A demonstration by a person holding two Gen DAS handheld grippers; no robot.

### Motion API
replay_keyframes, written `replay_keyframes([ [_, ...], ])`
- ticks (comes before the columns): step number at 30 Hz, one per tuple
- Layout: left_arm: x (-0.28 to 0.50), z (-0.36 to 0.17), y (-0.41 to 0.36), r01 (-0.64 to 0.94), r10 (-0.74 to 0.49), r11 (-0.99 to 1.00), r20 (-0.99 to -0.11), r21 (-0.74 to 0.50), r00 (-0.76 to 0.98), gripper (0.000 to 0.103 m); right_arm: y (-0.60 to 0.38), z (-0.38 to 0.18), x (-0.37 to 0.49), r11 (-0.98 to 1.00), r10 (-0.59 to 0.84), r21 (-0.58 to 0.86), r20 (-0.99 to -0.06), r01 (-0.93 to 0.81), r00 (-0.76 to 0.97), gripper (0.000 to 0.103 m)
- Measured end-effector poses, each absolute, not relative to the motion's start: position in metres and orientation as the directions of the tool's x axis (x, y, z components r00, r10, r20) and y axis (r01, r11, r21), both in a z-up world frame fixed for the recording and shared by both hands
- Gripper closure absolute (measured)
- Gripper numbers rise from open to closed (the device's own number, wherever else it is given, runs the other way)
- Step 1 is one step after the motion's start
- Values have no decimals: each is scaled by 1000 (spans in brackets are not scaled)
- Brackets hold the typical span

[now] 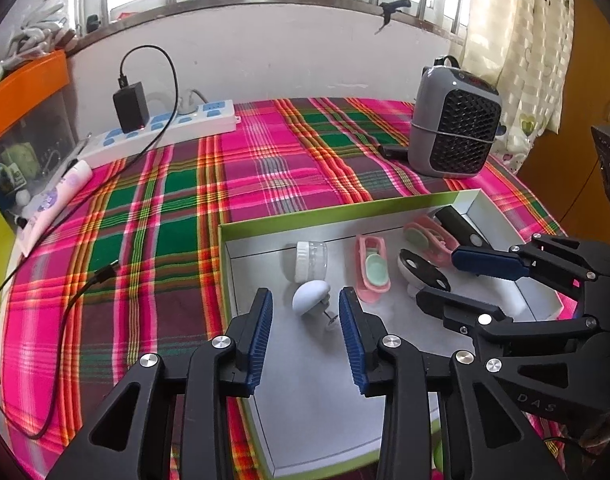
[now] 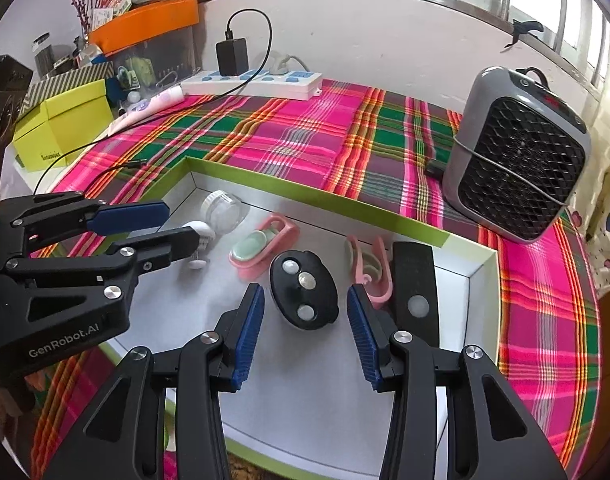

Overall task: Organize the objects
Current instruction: 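Open both tools to release the mushroom toy and black disc in the box, then withdraw both tools from the box toward the rope toy and walnuts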

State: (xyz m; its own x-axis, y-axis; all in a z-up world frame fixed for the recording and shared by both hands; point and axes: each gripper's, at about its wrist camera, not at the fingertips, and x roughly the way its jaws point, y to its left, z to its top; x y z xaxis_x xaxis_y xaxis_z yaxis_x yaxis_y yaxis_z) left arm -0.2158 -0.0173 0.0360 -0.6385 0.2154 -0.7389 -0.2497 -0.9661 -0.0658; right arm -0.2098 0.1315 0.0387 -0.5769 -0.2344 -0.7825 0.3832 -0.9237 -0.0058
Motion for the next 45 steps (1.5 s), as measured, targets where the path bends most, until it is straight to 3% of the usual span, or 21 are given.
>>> replay_keyframes([
  [25,-158,55,-34,-223,254,-965,-678,-134,-690,70,153,59,-160,-948,-248,44,-725,316,-643,59],
  [45,-113,40,-54,-185,284,-958,-669,-217,-686,70,189,63,-112,-967,-218,58,-694,248,-686,59],
])
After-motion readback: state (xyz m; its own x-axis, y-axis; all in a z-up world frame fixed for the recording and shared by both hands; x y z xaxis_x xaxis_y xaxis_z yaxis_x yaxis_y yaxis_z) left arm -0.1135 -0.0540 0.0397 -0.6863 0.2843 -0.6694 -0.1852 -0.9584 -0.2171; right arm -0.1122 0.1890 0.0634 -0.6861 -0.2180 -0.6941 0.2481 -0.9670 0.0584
